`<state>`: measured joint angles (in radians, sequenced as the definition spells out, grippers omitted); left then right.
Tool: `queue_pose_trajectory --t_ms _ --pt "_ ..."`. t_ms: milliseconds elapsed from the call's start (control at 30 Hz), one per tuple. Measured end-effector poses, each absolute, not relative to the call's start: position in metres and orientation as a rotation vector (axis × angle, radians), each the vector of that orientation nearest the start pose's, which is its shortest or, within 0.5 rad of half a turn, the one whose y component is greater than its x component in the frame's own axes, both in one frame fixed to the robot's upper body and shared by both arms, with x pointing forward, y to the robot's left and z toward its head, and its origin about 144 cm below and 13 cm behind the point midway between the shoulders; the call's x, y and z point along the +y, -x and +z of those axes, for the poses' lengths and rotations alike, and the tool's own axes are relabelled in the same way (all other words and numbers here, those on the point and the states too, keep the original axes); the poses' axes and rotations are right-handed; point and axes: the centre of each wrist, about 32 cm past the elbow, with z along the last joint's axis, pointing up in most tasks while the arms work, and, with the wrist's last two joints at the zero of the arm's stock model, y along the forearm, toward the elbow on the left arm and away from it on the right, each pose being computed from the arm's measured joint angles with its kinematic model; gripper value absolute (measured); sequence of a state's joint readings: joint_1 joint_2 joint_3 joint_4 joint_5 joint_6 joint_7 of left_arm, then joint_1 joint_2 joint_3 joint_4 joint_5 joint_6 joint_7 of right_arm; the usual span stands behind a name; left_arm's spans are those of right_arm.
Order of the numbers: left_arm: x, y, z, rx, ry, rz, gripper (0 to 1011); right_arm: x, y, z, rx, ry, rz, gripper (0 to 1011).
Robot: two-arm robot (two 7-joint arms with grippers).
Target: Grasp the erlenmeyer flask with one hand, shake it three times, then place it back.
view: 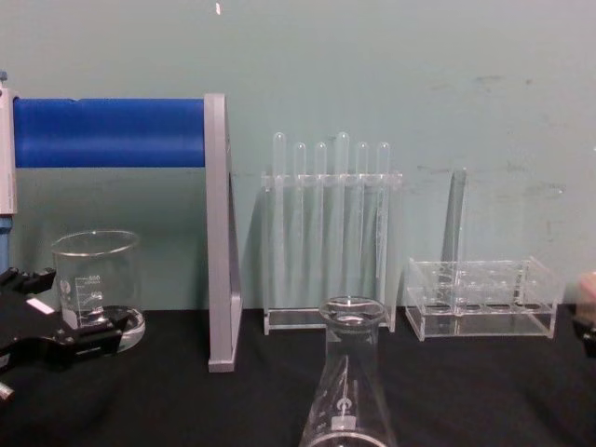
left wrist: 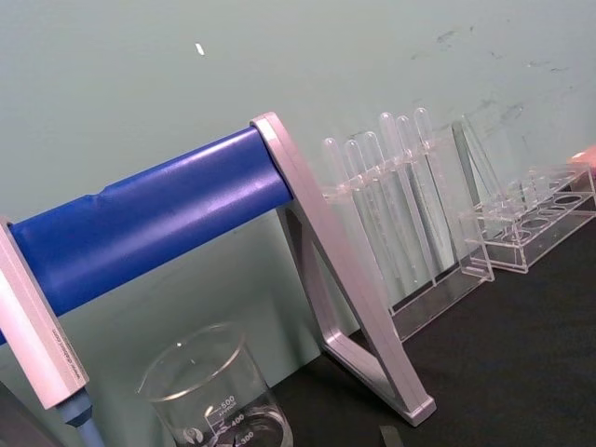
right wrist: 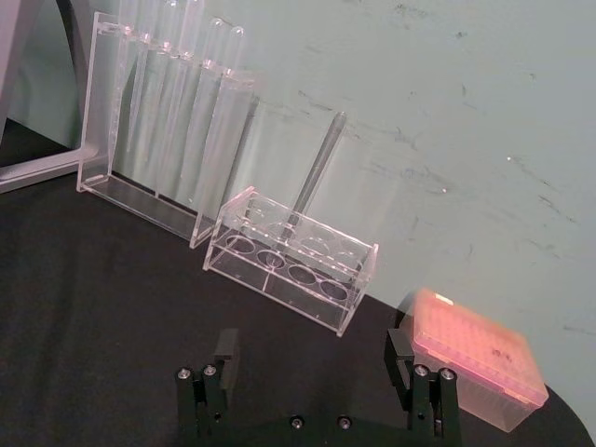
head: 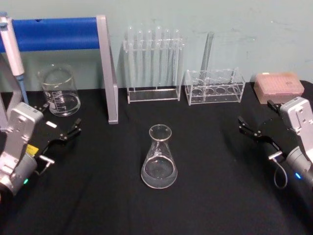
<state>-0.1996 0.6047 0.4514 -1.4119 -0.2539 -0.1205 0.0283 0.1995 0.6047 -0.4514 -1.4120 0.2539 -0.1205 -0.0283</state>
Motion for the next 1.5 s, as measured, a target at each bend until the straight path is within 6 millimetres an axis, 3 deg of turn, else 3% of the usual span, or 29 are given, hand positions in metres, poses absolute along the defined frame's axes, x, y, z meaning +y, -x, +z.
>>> queue_pose_trajectory --t_ms 500,767,1100,1500 --pt "0.310 -0.489 1.140 -0.285 -0.304 1.248 1001 -0.310 -0.489 1.140 -0.284 0.304 -1.247 1000" --pt "0.310 -0.489 1.140 -0.285 -0.305 1.248 1001 -0.320 -0.486 1.144 -0.236 0.266 -1.198 1000" --pt "0.310 -0.489 1.140 -0.285 -0.305 1.248 1001 -0.331 -0.472 1.160 -0.186 0.183 -1.040 1000" --pt "0.310 -0.489 1.140 -0.285 -0.305 1.248 1001 -0.325 -0.457 1.166 -0.121 0.131 -0.799 1000"
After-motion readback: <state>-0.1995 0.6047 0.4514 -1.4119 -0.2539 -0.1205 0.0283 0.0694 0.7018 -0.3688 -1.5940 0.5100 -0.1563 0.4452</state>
